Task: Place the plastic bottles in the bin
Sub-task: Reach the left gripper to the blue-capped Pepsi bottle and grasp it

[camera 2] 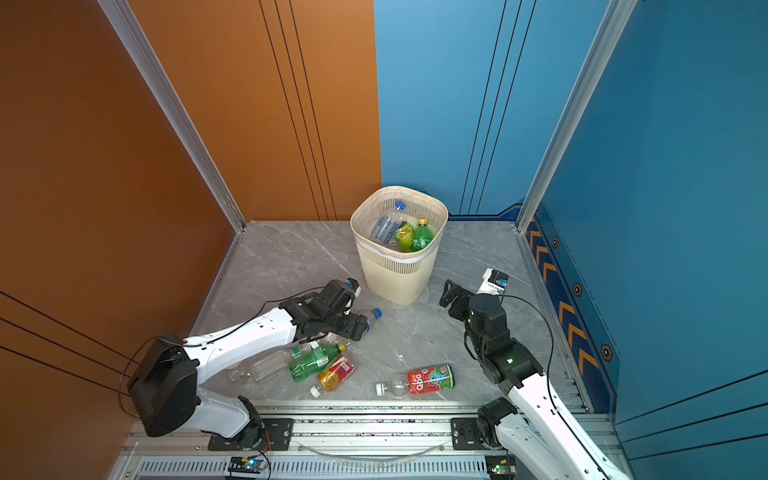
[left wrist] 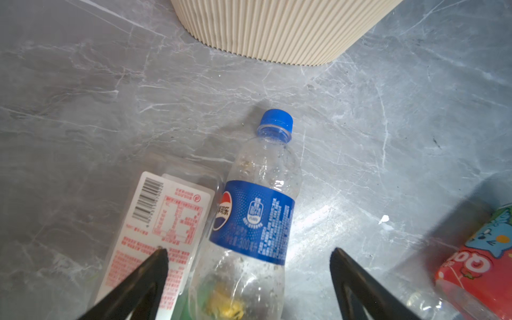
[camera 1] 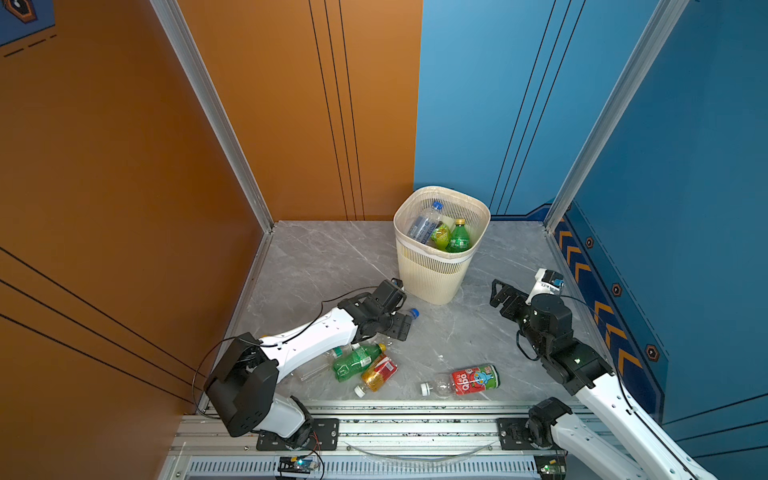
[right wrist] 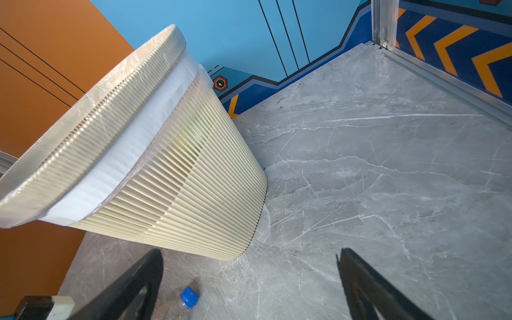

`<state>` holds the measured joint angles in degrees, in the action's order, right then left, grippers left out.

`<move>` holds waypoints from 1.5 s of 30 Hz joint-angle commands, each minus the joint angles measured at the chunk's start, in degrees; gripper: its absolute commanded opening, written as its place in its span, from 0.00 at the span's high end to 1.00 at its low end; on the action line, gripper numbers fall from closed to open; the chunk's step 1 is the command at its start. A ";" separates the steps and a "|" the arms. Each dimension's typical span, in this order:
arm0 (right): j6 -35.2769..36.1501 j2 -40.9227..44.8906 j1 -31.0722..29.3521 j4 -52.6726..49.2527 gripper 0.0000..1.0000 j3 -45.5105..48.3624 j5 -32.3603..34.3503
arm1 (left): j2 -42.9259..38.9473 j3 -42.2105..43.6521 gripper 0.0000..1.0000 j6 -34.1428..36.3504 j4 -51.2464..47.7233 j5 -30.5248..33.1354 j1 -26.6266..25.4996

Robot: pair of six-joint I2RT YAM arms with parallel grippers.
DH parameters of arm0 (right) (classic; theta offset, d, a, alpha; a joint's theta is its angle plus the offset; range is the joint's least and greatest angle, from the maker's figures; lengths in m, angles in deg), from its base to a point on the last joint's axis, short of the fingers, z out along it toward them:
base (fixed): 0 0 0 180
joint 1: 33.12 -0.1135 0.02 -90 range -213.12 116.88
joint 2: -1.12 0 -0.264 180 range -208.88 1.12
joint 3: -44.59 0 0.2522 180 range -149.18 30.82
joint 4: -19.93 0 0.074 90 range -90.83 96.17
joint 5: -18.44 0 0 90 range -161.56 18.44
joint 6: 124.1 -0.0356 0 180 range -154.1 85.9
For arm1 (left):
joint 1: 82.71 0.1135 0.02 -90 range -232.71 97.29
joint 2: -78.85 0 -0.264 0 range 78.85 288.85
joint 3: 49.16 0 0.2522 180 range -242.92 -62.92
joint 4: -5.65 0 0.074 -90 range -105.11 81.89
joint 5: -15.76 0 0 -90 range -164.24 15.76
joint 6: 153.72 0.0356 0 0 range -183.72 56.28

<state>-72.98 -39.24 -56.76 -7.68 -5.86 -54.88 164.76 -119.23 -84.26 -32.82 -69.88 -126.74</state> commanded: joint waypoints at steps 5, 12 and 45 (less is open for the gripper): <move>-0.67 1.80 1.09 -1.81 0.00 1.35 -0.34 | 5.87 -4.94 0.11 -0.94 -1.62 -1.68 -1.32; -0.66 2.53 2.67 -1.89 0.00 1.71 -1.18 | 11.59 -7.97 0.13 -1.96 -1.74 -1.64 -2.87; -1.73 2.74 6.36 -1.03 0.00 2.48 -3.95 | -6.33 3.31 0.54 -3.32 13.02 7.61 -2.24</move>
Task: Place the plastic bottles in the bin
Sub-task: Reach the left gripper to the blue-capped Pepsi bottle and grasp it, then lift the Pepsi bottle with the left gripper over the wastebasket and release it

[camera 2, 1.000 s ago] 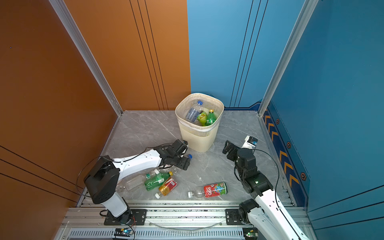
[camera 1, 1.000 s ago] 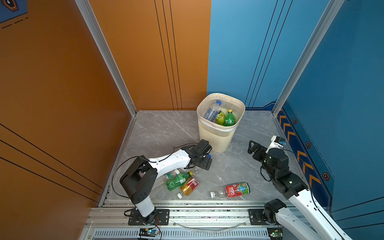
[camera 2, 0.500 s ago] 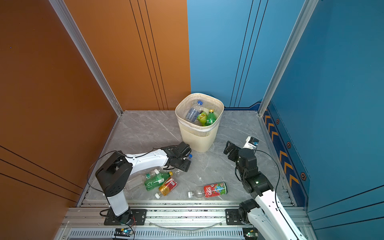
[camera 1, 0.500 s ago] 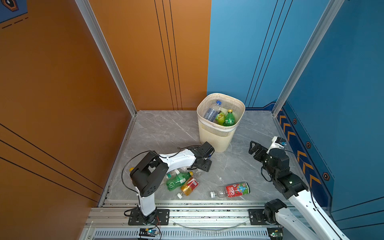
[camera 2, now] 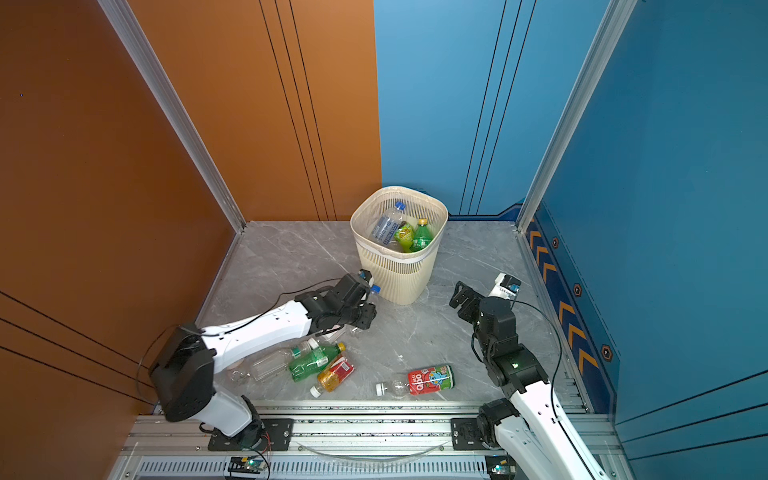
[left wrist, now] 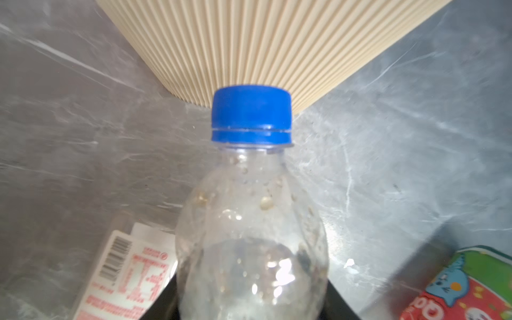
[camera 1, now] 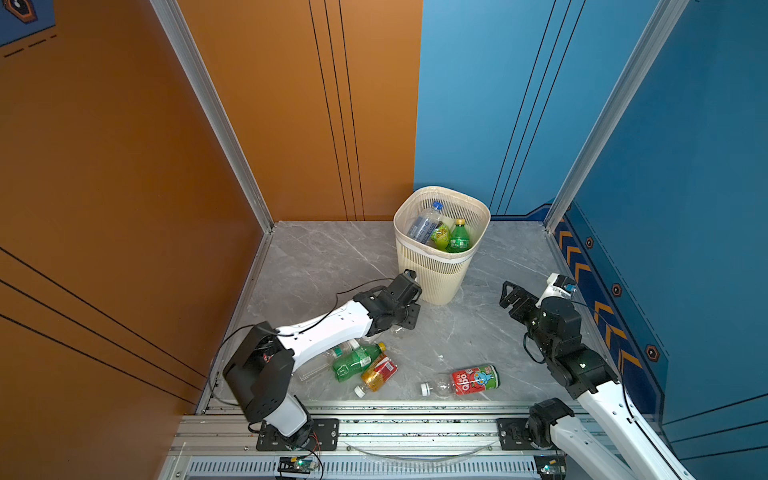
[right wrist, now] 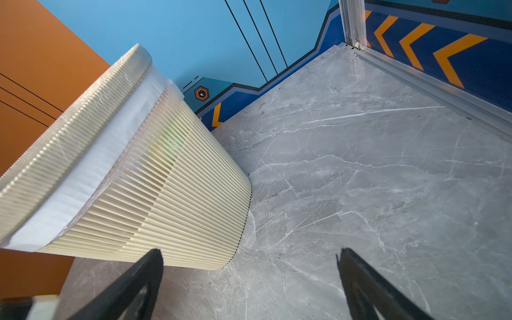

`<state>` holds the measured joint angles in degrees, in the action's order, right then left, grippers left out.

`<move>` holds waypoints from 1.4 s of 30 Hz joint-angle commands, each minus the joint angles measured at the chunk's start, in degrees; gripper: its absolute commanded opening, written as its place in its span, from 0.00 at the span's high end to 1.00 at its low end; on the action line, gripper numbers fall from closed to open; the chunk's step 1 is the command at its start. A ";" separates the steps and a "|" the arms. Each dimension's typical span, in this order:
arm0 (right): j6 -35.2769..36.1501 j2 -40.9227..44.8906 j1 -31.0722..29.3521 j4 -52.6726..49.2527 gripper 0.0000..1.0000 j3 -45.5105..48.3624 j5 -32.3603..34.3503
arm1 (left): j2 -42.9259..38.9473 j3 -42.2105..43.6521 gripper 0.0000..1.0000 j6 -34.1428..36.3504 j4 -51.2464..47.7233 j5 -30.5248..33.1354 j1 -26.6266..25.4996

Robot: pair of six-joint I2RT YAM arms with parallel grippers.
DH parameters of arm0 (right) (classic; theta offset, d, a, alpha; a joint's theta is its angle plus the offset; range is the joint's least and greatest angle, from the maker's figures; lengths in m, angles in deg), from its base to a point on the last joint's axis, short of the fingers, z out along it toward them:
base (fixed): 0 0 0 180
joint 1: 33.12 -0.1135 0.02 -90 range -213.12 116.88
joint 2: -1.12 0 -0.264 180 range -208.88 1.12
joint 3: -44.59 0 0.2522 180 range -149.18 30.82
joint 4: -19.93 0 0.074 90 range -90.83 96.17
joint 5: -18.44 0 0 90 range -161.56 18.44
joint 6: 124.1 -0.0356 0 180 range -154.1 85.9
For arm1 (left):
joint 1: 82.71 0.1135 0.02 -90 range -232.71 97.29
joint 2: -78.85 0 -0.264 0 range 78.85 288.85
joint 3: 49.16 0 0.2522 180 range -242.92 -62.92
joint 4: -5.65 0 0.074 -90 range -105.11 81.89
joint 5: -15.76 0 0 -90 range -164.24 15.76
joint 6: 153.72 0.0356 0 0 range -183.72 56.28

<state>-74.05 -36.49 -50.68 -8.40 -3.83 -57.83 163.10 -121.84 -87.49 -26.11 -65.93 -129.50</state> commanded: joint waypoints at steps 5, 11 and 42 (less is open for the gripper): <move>-0.74 -0.30 0.53 0.24 0.00 0.38 -1.43 | -14.83 13.08 0.55 -0.83 13.91 3.72 3.25; -1.27 -0.83 0.60 0.24 0.00 0.55 -2.34 | -22.02 14.56 0.55 0.29 14.06 2.23 7.02; -1.77 4.66 0.96 -3.29 0.00 1.35 -1.74 | 14.72 -46.92 0.55 15.40 8.17 -16.44 13.67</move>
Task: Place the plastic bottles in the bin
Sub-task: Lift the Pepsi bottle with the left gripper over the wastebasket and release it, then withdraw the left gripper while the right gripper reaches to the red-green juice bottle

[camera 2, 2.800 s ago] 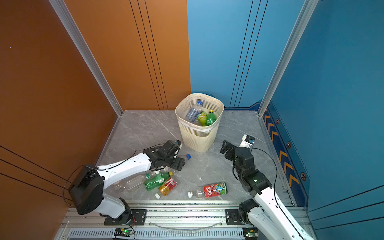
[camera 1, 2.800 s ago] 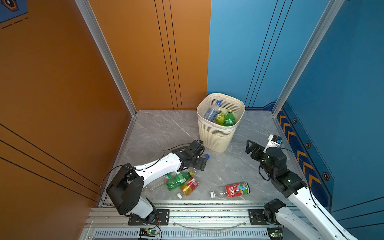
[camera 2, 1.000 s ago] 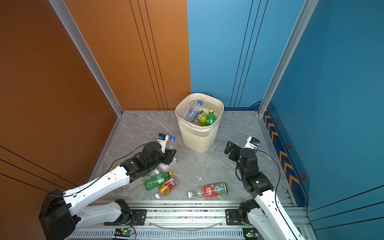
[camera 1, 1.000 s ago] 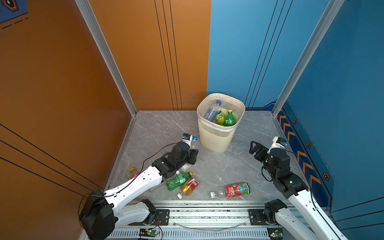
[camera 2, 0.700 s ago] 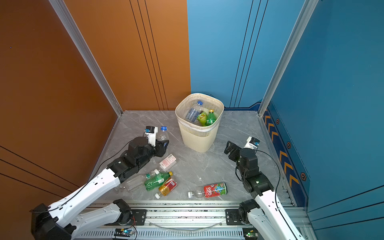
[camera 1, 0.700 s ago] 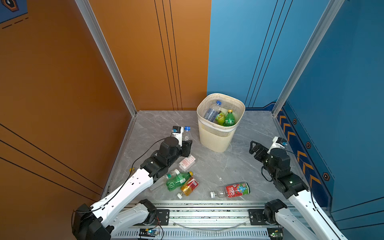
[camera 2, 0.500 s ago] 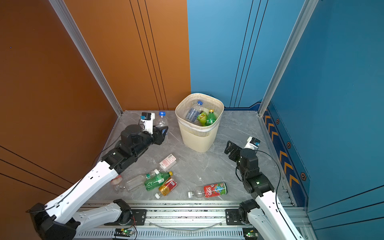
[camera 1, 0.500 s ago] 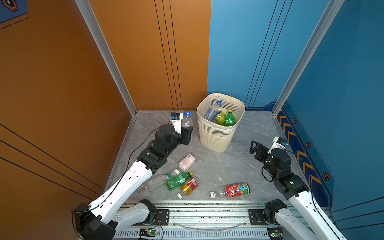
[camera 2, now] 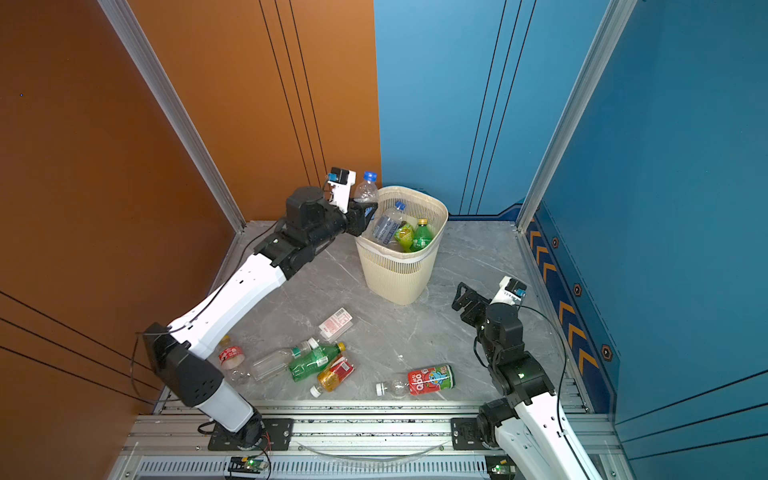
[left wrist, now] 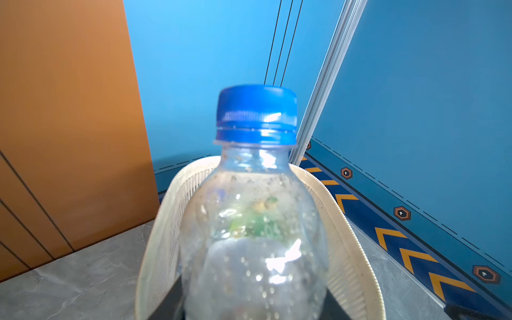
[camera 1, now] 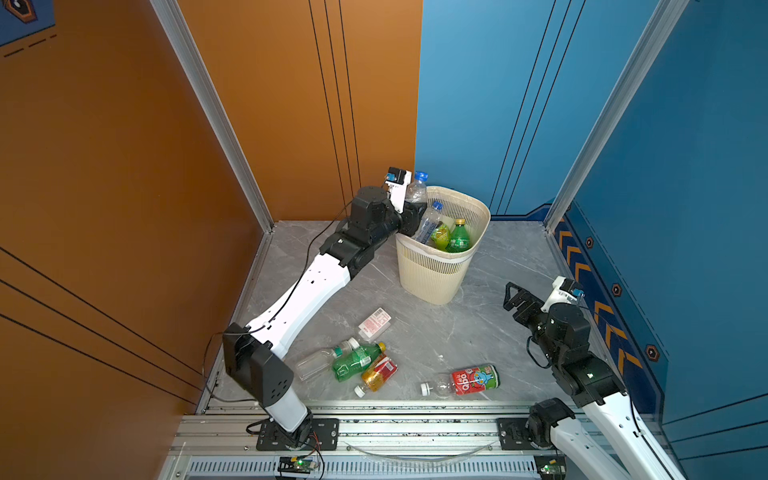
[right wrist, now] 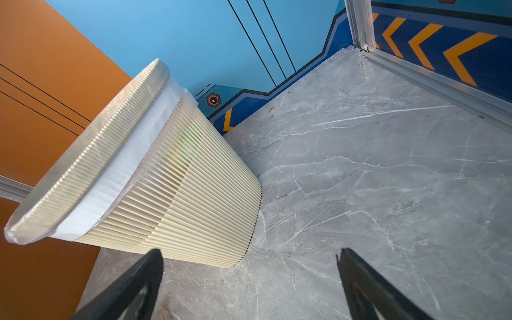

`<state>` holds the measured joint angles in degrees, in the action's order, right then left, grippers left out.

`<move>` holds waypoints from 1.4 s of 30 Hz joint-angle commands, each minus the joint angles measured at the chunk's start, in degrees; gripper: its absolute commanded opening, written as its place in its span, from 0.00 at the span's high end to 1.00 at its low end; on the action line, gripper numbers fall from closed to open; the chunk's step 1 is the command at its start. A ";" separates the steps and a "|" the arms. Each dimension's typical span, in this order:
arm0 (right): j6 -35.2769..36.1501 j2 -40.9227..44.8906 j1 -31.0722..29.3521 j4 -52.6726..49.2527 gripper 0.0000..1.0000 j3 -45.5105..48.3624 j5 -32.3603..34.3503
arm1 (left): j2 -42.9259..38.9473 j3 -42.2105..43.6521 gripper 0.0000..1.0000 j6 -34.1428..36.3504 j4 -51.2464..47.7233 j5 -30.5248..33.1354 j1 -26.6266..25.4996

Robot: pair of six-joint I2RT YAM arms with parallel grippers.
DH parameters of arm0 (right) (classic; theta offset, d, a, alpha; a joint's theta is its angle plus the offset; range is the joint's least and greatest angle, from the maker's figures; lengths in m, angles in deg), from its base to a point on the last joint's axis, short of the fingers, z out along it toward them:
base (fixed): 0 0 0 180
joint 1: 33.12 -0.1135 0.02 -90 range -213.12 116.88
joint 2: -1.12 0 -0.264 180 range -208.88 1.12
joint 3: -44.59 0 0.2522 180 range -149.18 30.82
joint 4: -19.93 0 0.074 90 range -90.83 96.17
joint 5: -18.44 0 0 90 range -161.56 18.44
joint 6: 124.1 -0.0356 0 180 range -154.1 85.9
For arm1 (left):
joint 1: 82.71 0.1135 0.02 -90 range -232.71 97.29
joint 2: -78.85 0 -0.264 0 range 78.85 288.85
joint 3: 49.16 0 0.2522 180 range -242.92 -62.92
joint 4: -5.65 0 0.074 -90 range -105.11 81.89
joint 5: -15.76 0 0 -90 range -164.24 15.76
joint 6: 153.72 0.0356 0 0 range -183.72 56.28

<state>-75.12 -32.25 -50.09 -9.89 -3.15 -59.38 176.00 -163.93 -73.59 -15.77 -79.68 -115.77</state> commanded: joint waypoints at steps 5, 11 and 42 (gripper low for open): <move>-0.81 0.43 0.62 -1.74 0.00 0.44 -0.38 | 7.53 -11.50 0.54 1.63 -6.25 -3.01 0.02; -0.97 0.56 0.65 -2.08 0.00 0.67 -1.07 | 11.23 -14.27 0.48 0.81 -8.63 -2.36 0.32; -9.68 -6.98 -0.87 -10.53 0.00 -1.30 -4.03 | -43.35 64.70 0.02 -15.49 5.48 14.93 4.03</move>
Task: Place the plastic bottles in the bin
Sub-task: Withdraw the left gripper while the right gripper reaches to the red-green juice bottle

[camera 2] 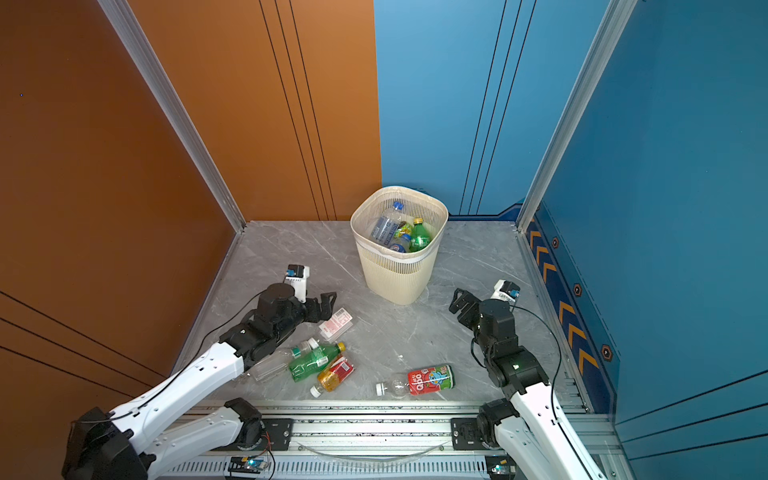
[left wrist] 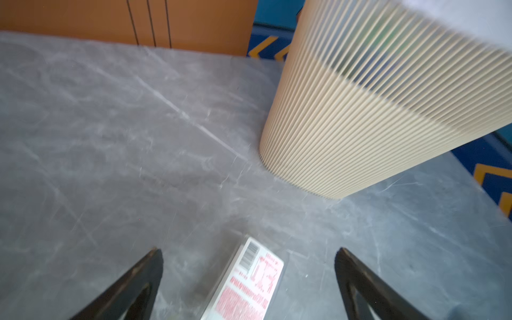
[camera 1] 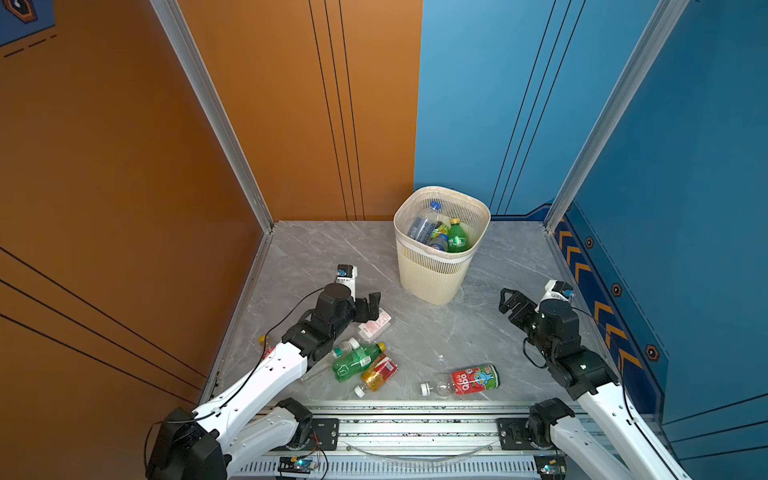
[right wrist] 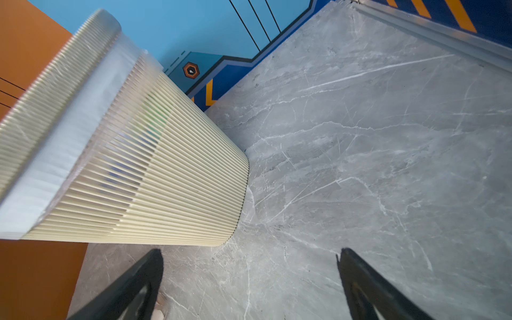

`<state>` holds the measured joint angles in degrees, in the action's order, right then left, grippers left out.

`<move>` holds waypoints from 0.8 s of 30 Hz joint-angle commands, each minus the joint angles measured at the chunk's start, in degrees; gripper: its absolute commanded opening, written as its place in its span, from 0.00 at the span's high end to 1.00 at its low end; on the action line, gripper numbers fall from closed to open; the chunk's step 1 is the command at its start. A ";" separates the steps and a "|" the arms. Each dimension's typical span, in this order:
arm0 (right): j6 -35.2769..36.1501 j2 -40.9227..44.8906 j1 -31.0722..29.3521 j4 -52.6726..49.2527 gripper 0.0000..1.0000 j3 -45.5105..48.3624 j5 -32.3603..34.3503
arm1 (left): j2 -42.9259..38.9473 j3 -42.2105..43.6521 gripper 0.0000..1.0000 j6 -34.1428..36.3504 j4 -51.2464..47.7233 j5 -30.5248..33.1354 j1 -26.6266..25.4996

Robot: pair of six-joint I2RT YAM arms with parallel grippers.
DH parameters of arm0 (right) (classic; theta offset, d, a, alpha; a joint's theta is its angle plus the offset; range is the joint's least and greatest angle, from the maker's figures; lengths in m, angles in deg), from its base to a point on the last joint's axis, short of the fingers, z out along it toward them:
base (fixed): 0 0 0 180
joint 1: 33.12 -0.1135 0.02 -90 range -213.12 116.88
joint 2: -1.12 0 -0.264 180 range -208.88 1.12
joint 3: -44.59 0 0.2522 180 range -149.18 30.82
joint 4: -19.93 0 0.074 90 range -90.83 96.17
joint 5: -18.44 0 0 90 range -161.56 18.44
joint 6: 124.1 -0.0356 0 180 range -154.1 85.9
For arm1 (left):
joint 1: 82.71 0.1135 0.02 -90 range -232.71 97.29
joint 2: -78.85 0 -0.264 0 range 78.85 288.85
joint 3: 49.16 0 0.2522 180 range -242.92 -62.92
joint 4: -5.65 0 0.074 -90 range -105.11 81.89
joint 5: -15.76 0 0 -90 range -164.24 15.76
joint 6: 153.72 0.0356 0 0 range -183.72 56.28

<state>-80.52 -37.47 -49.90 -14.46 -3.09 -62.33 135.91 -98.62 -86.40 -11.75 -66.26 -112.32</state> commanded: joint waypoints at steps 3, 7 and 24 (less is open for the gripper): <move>-8.57 -4.12 -4.32 -13.31 0.00 -4.27 -1.25 | -3.31 -1.03 0.02 -1.81 1.14 1.38 0.77; -16.34 -5.94 -13.39 -23.77 0.00 -8.49 3.89 | -1.87 -0.88 0.02 -1.23 3.20 0.36 1.49; -73.19 -14.50 -53.48 -42.54 0.00 -10.93 13.72 | -2.97 1.16 0.02 -1.85 6.05 -9.03 7.73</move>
<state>-141.50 -49.80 -100.89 -53.10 -12.53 -51.40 134.73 -98.56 -87.62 -7.60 -71.94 -105.78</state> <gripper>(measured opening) 0.995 0.976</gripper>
